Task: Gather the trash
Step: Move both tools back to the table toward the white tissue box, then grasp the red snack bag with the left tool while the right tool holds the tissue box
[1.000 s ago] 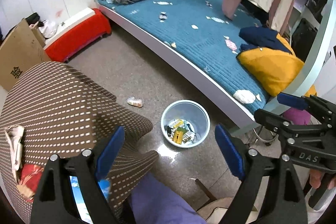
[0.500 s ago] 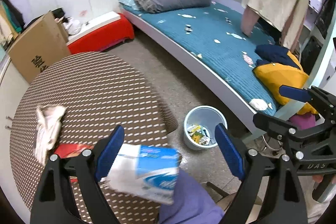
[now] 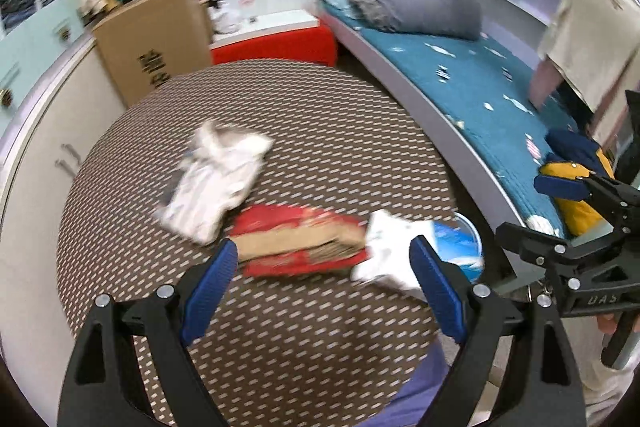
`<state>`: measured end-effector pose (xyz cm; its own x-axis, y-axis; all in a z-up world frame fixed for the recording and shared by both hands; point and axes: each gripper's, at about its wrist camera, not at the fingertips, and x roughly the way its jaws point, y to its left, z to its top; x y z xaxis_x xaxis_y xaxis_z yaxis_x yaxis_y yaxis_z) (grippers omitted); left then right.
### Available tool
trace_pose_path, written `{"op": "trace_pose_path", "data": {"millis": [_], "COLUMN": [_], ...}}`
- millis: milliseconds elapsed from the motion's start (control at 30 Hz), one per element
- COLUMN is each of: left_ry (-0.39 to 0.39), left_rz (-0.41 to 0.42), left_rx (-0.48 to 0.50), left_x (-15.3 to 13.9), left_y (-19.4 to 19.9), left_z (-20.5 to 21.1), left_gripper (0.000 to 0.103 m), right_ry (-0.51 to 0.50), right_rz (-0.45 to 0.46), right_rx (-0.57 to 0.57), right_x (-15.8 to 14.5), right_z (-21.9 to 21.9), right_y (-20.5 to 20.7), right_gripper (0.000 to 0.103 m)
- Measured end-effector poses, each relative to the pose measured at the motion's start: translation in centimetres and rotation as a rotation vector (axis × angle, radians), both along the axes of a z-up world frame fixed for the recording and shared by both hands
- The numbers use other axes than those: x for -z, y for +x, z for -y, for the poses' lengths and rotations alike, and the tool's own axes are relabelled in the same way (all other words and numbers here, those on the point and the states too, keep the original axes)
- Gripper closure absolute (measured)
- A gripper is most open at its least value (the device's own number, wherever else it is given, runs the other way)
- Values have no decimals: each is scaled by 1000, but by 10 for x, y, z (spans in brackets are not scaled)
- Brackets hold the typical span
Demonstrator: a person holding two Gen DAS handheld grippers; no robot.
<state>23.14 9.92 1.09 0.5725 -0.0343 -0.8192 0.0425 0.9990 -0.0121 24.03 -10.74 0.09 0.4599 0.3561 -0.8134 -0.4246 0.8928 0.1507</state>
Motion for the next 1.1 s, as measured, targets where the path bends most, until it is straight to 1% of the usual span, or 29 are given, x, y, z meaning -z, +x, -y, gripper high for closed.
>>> {"op": "trace_pose_path", "data": {"millis": [133, 267, 367, 400, 500, 533, 567, 667, 700, 767, 800, 867, 967, 1067, 1100], "left_ry": [-10, -31, -35, -40, -48, -49, -50, -46, -37, -16, 0, 29, 54, 75, 91], "left_rz": [-8, -33, -47, -54, -74, -76, -76, -63, -51, -29, -17, -9, -32, -67, -72], "left_rx": [-52, -91, -116, -119, -107, -102, -95, -39, -10, 57, 105, 164, 227, 296, 303], "left_x": [7, 21, 32, 37, 48, 50, 51, 51, 50, 47, 45, 46, 52, 65, 69], "left_y": [-14, -25, -32, -33, -36, -36, -36, -33, -31, -25, -20, -6, 17, 43, 48], "left_z": [-26, -50, -60, -65, -72, -72, -73, -68, -64, -54, -47, -37, -24, -9, -6], "left_gripper": [17, 17, 17, 17, 17, 17, 17, 17, 15, 14, 14, 13, 13, 13, 13], "right_ry": [-25, -74, -121, -137, -204, -225, -251, -223, -214, -176, -154, -134, -78, -52, -42], "right_rz": [-34, -79, -99, -98, -45, -30, -12, -6, -7, -24, -36, -44, -79, -95, -99], "right_rx": [-91, -191, -221, -217, -217, -209, -197, -188, -180, -161, -148, -109, -52, -5, 3], "right_x": [14, 38, 54, 59, 69, 72, 75, 74, 73, 69, 67, 65, 65, 65, 65], "right_z": [-32, -60, -72, -74, -81, -82, -82, -78, -76, -68, -63, -54, -41, -32, -31], "right_y": [2, 0, 0, 0, 0, 1, 1, 1, 1, 1, 1, 2, 3, 3, 3], "right_gripper": [10, 10, 10, 10, 11, 20, 20, 28, 31, 33, 35, 38, 39, 39, 39]}}
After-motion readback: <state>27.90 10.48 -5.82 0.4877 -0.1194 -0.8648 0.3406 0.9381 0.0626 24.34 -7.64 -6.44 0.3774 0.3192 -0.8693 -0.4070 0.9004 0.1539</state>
